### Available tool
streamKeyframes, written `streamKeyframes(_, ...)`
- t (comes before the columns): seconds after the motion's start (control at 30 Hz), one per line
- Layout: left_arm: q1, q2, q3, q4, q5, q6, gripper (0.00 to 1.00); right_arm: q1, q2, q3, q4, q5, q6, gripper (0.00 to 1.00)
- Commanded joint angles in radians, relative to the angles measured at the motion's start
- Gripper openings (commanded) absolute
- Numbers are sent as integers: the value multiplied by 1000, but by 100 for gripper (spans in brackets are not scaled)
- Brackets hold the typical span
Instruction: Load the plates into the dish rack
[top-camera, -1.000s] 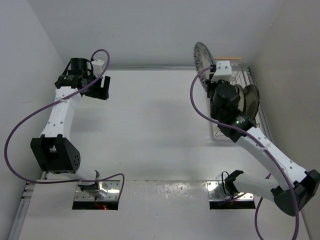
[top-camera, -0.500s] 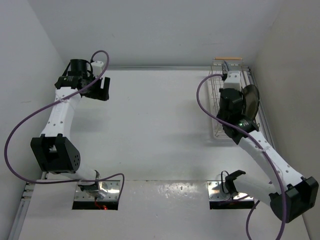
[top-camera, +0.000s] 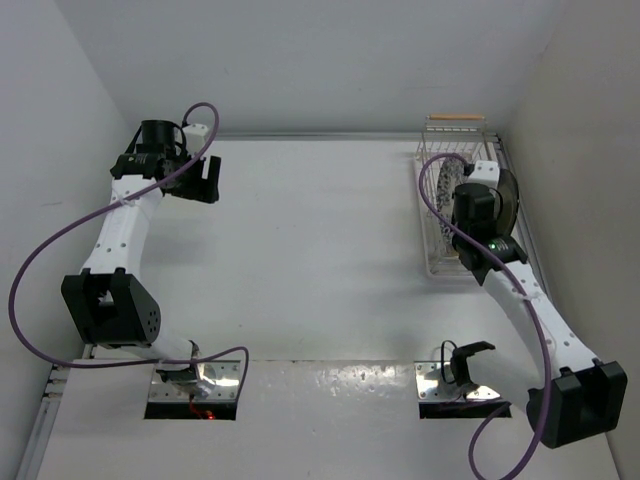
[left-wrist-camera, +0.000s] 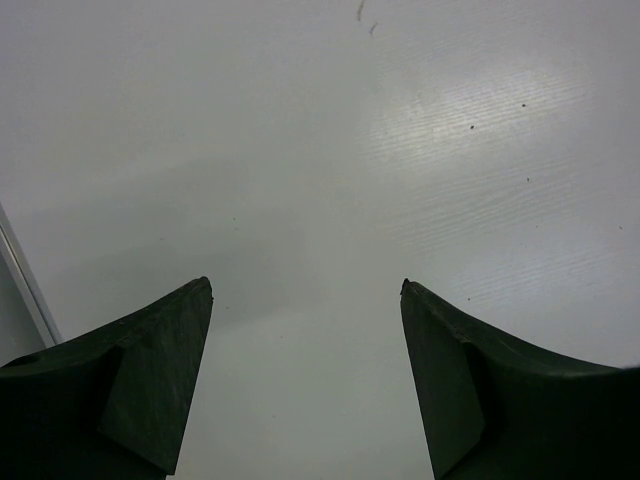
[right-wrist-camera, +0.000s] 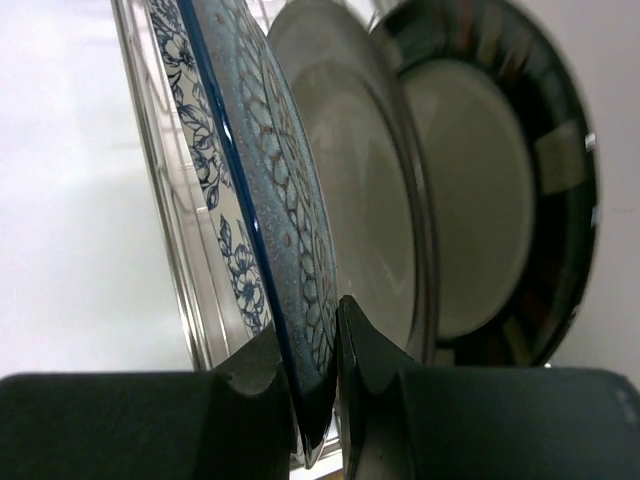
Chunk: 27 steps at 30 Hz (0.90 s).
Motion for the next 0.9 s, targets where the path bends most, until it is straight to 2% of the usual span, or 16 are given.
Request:
streamKeyframes(0.0, 10, -39, -6, 17, 12, -16, 80, 1, -9, 29, 98, -1, 73, 0)
streamKeyframes(0.1, 10, -39, -6, 17, 12, -16, 80, 1, 10, 41, 43, 78, 90, 0)
streamKeyframes(0.43, 20, -21, -6, 26, 12, -16, 80, 40, 28, -5, 42, 85, 119, 0)
streamKeyframes(0.73, 20, -21, -6, 26, 12, -16, 80, 46, 74, -28, 84, 115, 73, 0)
streamKeyframes(0.83, 20, -21, -6, 26, 12, -16, 80, 47, 90, -23, 78, 106, 70, 8)
streamKeyframes(0.87, 20, -21, -6, 26, 12, -16, 80, 47, 88, -23, 78, 96, 70, 24)
